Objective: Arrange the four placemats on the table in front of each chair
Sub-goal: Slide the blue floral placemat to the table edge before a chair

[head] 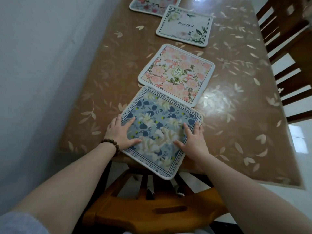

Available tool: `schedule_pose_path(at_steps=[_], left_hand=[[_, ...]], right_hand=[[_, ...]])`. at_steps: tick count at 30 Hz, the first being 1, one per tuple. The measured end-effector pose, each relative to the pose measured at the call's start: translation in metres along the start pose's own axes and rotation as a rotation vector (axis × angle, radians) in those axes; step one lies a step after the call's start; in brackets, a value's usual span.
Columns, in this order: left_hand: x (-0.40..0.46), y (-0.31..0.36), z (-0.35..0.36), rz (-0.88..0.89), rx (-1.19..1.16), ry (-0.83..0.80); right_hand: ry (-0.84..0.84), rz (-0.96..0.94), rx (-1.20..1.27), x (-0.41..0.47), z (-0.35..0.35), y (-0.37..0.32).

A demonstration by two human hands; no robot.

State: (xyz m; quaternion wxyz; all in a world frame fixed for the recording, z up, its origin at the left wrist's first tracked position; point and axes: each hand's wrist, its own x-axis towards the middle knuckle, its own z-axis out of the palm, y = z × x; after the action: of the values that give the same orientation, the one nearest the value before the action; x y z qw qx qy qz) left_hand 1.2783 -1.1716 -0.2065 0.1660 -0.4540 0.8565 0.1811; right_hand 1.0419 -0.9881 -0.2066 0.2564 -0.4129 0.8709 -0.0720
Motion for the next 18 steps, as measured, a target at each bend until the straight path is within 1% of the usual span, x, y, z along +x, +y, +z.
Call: schedule_pose_path(at_steps=[9,14,18], left_hand=[[-0.018,0.024,0.018,-0.031,-0.069,0.034],[-0.028,0.047,0.026,-0.043,-0.111,0.014],[-0.034,0.061,0.032,-0.029,-0.136,0.008]], right_hand=[[-0.03,-0.056,-0.076,0.041,-0.033,0.014],[-0.056,-0.087,-0.103,0.066,-0.054,0.024],[-0.103,-0.097,-0.053,0.075,-0.062,0.03]])
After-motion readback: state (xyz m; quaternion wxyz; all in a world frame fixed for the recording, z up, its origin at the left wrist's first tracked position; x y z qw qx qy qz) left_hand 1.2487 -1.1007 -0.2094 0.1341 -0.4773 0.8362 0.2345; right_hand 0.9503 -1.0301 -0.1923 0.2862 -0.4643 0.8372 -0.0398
